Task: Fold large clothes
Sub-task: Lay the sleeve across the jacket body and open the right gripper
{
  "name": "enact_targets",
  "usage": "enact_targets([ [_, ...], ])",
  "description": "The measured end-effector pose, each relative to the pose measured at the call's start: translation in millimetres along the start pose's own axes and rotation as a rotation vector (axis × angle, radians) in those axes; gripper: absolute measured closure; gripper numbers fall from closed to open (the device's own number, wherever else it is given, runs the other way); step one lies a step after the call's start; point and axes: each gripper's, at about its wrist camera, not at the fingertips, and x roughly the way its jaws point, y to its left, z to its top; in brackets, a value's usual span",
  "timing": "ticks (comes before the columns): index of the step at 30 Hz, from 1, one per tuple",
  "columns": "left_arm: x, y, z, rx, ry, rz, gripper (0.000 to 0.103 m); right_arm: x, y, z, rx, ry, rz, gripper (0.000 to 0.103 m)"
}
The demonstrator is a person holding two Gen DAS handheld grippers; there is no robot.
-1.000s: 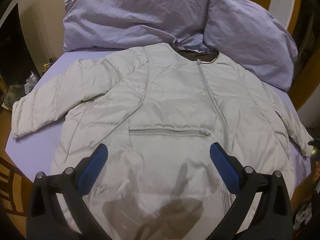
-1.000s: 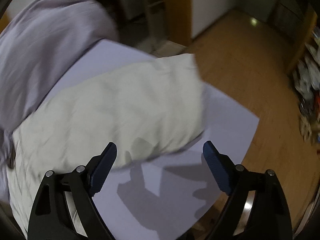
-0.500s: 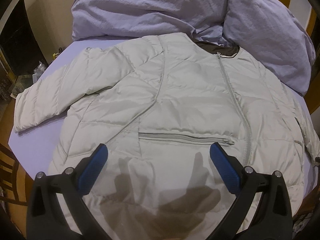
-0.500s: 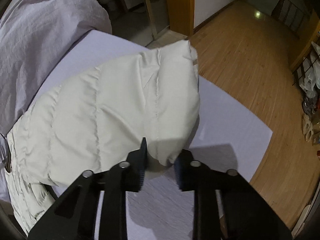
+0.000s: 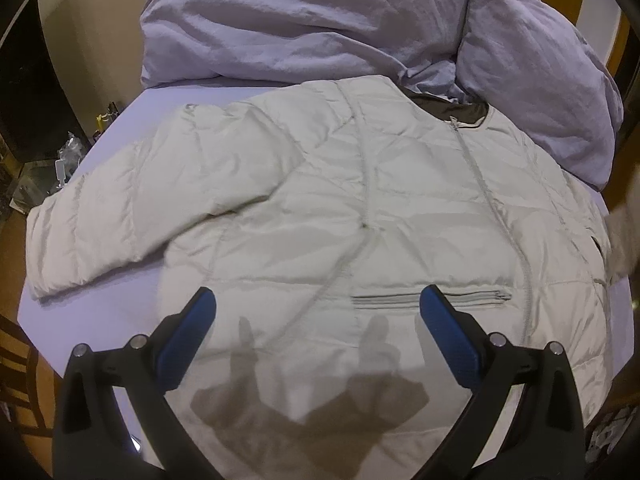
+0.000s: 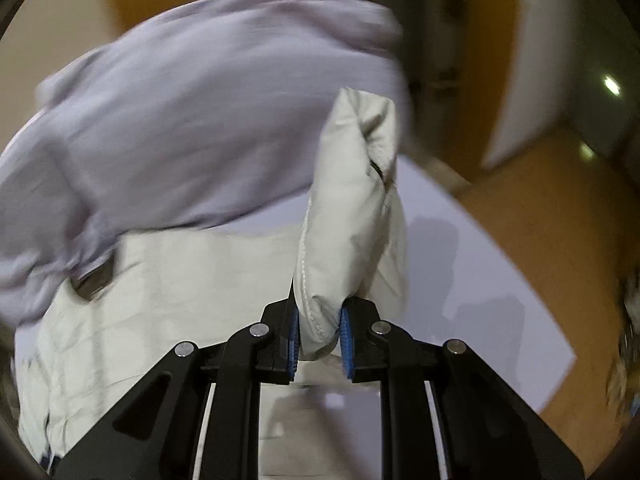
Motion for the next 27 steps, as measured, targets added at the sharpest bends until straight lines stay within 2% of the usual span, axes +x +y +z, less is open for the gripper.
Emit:
enact_targets([
  [6, -0.9, 32.0, 8.6, -0.01, -0.008, 0.034, 0.002, 29.6, 130.2, -39.0, -0.176, 0.091, 0.133, 0.086],
  [11, 1.9, 61.0, 16.1, -0.034, -0.008, 0.066, 0.002, 33.8, 200.5, -82.8, -0.273, 0.18, 0.233, 0.086],
  [15, 3.6, 77.6, 21.2, -0.044, -0.01, 0.079, 0.002, 28.6, 249.0, -109.4, -0.318, 0.224, 0.272, 0.086],
  [19, 6.8, 87.8, 27.5, -0.048, -0.014, 0.082, 0.002, 32.8, 275.4, -122.8, -0.332, 0.25, 0.271, 0.086],
  [24, 12.4, 94.4, 35.0, -0.051, -0.016, 0.068, 0.002, 57.0, 295.2, -147.2, -0.414, 0.314, 0.213, 0.082],
  [25, 13.4, 96.2, 36.7, -0.05, -0.018, 0.067, 0.002, 53.5, 292.7, -147.5, -0.41, 0.307, 0.223, 0.076],
  [26, 14.4, 96.8, 37.3, -0.05, -0.018, 0.066, 0.002, 49.6, 289.9, -145.3, -0.398, 0.299, 0.241, 0.063],
  [27, 15.8, 98.4, 38.6, -0.05, -0.017, 0.066, 0.002, 44.0, 285.5, -141.1, -0.373, 0.287, 0.271, 0.057],
])
